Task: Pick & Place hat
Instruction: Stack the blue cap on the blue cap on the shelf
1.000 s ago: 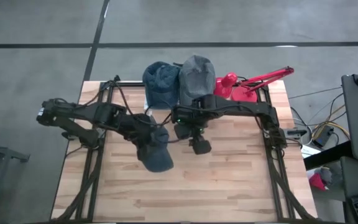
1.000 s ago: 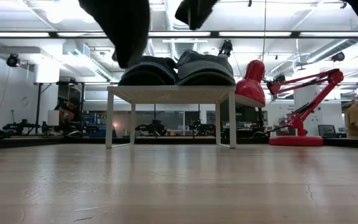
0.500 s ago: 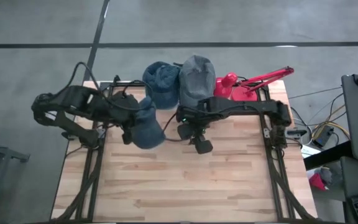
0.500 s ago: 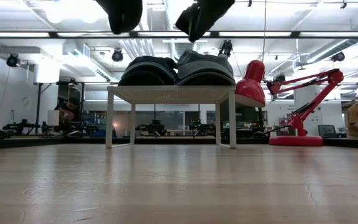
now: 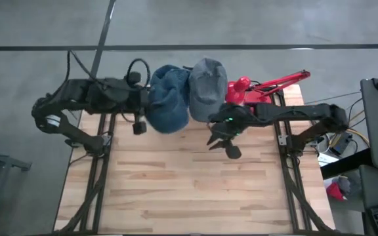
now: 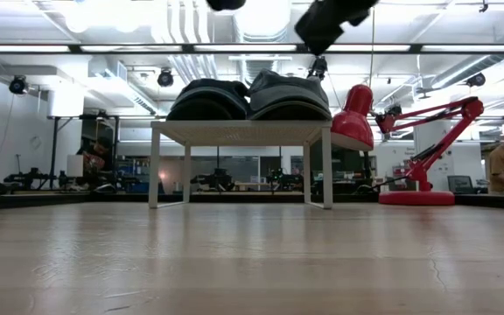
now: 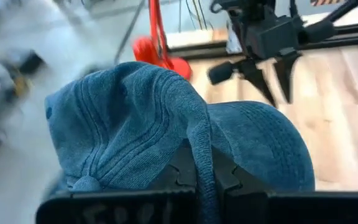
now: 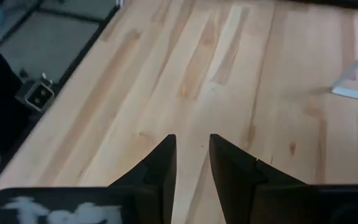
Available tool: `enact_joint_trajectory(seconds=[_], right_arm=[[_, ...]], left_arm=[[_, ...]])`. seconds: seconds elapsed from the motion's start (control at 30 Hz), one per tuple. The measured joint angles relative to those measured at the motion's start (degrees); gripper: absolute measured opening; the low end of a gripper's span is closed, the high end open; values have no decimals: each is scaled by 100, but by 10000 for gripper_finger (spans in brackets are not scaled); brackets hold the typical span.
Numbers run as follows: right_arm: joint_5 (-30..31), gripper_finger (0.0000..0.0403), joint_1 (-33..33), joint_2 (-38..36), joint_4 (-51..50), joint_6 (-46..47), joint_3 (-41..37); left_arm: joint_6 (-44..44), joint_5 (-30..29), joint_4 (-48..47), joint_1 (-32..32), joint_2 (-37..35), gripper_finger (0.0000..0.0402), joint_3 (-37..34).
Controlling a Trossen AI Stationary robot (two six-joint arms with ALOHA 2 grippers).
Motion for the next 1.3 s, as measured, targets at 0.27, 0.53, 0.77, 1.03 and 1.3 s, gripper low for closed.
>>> enact_joint_trajectory(seconds=[0.27, 0.53, 0.77, 1.03, 1.3], right_arm=[[13, 81, -46, -1237, 691, 447, -1351], [-26, 72, -43, -2329, 1447, 826, -2295], [-45, 70, -42, -3005, 2155, 1049, -2886], [-36, 83, -42, -3275, 2158, 1355, -3070], [62, 94, -44, -3230, 2173, 1384, -3072]], left_arm=[[1609, 1739, 635, 1130, 4, 0, -12], [2181, 3171, 797, 2274, 87, 0, -133], [2608, 4064, 794, 3027, 325, 0, -358], [3119, 5113, 796, 3925, 431, 0, -375], [3730, 5980, 756, 4559, 542, 0, -398]])
